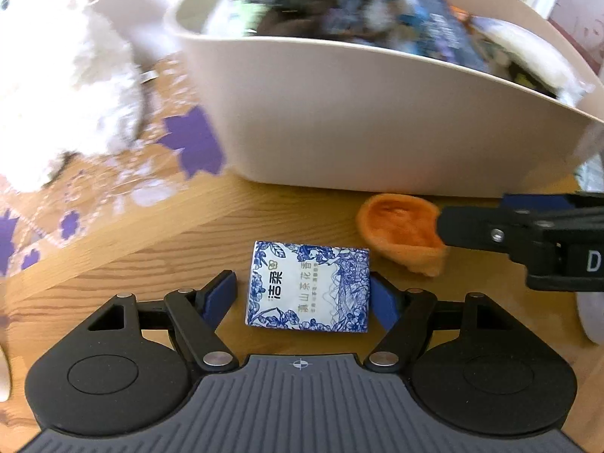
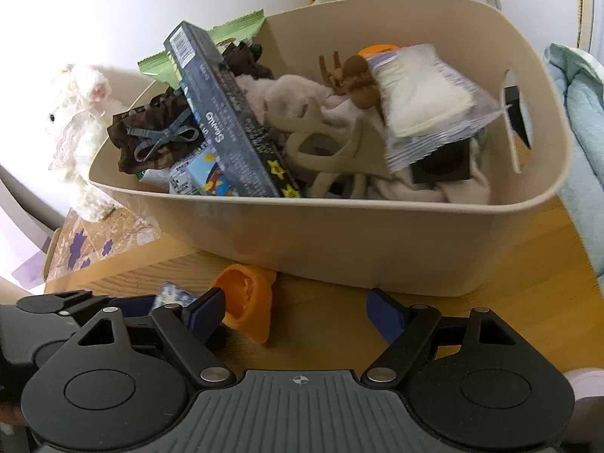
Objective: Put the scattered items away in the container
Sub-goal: 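Grasp the blue-white tissue pack with the left tool while the right tool grasps the orange cup, then carry the tissue pack and orange cup into the basket and release both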
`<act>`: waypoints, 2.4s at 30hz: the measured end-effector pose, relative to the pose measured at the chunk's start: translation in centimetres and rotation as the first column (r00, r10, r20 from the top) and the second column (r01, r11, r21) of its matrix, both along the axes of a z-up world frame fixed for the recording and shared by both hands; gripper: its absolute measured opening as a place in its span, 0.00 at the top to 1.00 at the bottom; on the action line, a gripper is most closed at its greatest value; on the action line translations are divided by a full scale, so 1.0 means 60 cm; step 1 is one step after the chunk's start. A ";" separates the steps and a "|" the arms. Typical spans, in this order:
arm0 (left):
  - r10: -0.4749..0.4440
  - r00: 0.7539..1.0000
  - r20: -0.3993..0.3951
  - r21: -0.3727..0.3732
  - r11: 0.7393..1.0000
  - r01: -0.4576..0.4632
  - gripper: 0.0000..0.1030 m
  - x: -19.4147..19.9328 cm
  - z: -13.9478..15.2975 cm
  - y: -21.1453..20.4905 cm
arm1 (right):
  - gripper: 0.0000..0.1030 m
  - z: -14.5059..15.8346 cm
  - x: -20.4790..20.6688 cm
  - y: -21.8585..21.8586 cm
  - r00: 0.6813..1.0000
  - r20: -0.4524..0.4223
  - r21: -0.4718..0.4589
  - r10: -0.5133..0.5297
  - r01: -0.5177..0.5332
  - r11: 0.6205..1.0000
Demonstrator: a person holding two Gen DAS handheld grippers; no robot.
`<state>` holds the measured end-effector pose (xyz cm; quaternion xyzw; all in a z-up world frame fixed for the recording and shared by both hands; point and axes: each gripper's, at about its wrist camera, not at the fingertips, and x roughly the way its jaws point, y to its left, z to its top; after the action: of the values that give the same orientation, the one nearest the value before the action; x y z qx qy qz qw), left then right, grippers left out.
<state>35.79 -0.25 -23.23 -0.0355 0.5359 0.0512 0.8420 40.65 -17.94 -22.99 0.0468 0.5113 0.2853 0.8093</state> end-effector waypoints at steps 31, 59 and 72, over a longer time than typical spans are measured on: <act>0.063 0.998 0.002 -0.025 0.998 -0.063 0.35 -0.002 0.004 0.091 | 0.88 -0.013 -0.054 0.092 0.981 0.135 -0.116 0.140 -0.125 0.985; -0.140 0.955 0.261 0.014 0.990 0.142 0.35 0.011 0.256 -0.001 | 0.89 0.243 -0.084 -0.027 0.891 0.405 -0.037 0.205 -0.208 0.977; -0.086 0.945 0.316 0.036 0.996 0.079 0.35 0.156 0.288 -0.084 | 0.89 0.266 0.026 -0.036 0.837 0.490 -0.157 0.245 -0.192 0.969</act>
<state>45.15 -5.30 -5.95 -0.0112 0.3940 0.0156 0.9189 42.19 -20.11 -7.03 -0.1296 0.2972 0.3516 0.8782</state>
